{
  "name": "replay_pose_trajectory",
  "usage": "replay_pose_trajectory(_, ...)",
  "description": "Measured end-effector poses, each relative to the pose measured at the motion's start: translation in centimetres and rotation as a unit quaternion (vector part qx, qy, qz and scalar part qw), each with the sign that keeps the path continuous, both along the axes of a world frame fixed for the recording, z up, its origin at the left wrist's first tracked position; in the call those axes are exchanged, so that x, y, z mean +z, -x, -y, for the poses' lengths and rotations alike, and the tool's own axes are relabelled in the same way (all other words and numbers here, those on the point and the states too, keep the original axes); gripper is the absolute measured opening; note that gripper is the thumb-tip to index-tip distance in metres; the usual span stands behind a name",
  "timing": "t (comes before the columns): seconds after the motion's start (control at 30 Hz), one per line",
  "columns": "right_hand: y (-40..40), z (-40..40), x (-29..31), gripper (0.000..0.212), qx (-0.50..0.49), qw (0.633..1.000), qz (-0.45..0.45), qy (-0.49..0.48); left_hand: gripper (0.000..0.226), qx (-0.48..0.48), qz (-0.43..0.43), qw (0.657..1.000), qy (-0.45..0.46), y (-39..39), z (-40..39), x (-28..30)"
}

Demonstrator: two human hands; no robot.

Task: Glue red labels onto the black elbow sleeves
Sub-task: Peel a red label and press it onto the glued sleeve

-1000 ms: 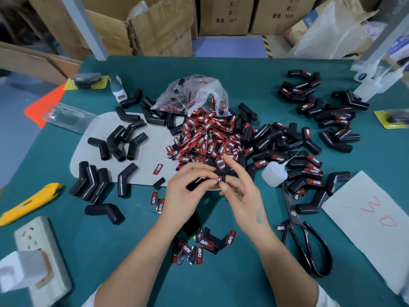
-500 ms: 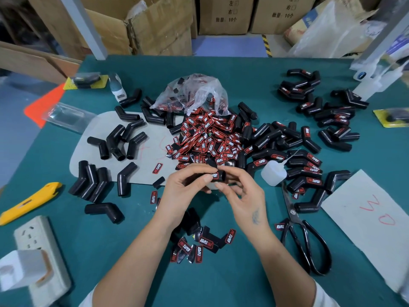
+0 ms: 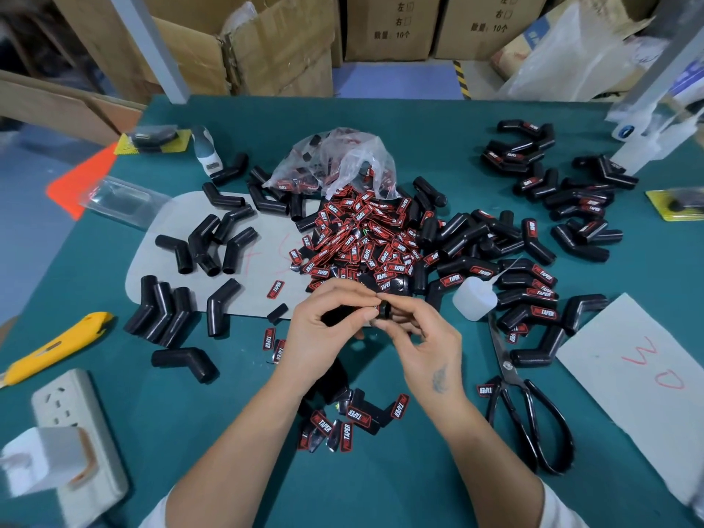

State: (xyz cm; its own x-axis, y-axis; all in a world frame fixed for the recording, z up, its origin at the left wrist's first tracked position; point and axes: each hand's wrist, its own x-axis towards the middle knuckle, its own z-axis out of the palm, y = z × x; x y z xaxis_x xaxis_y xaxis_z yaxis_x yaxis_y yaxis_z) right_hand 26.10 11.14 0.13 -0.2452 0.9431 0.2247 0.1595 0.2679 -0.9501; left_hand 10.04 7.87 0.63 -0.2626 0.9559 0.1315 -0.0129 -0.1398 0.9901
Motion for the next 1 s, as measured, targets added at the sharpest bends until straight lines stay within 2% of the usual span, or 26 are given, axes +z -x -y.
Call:
replay_pose_trajectory(0.2,-0.14,-0.07,0.71,0.028,-0.003,0.998,-0.049,0.045,0.017,-0.009,0.045,0.999,0.012,0.31,-0.05,0.30)
replay_pose_trajectory(0.37,-0.12,-0.10,0.73,0.034,0.012,0.996,-0.058,0.062,0.016,-0.005,0.039,0.999,0.015,0.44,-0.14,0.17)
replay_pose_trajectory(0.57,-0.16,-0.21,0.84,0.026,0.014,0.994,-0.072,0.075,0.020,-0.004,0.019,1.000,0.017,0.63,-0.06,0.05)
replay_pose_trajectory(0.7,-0.16,-0.29,0.87,0.026,0.020,0.992,-0.088,0.087,0.021,-0.002,-0.018,1.000,0.012,0.83,-0.04,0.10)
replay_pose_trajectory(0.87,0.04,-0.39,0.84,0.036,0.034,0.987,-0.113,0.110,0.020,0.006,-0.053,0.999,-0.003,0.69,-0.02,0.70)
replay_pose_trajectory(1.0,-0.21,-0.55,1.01,0.027,0.031,0.983,-0.137,0.115,0.022,-0.012,-0.093,0.995,-0.028,0.89,0.06,0.81)
